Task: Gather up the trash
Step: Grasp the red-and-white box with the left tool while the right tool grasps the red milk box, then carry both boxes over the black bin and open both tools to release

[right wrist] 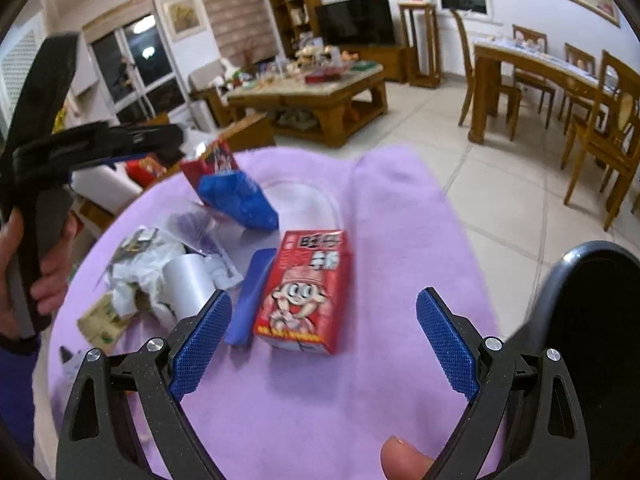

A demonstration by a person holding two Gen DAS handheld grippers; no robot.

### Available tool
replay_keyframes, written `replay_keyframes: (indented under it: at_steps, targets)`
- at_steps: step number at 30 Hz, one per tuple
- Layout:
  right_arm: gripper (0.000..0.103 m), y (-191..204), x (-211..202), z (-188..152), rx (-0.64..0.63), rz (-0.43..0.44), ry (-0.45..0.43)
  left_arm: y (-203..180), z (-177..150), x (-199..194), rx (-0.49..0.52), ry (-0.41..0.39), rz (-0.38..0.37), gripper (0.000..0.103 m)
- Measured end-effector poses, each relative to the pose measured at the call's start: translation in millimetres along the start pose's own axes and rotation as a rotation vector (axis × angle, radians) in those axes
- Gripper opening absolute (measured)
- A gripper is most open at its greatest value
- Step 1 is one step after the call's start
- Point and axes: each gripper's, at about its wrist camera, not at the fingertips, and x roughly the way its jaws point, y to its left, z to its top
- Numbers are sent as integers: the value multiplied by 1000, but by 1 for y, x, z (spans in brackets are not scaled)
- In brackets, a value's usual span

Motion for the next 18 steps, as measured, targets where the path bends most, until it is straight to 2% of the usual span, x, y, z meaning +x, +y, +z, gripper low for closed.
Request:
replay_keyframes:
  at_steps: [4,8,9,11,12,13,14,15,16,17,18]
  targets:
    - [92,9,24,1,-37,-44,32,10,3,28,-10,36,38,95]
    - [86,15,42,2,-62,-85,62,17,-3,42,-18,91,27,68]
    - [84,15,48,3,-64,-98,74,22,-9,42,-26,100,22,65]
    - [81,16,56,4,-65,-110,87,31,-18,44,-50,114,6,52]
    - [78,15,60,5,-62,-111,93,36,-19,46,-70,114,-26,49]
    - [75,15,63,3,-61,-111,96,38,-23,45,-84,115,-39,40]
    - [67,16,66,3,-63,-114,100,41,-25,46,-94,116,-47,33]
    - [61,17,69,3,-66,-120,106,44,-27,44,-102,106,-61,33]
    - [59,17,70,4,-65,-121,104,44,-29,42,-100,101,-55,33]
    - [52,16,69,5,-61,-112,101,43,-31,40,-97,97,-52,32]
    - [51,13,68,5,-56,-110,98,43,-33,36,-92,88,-48,32]
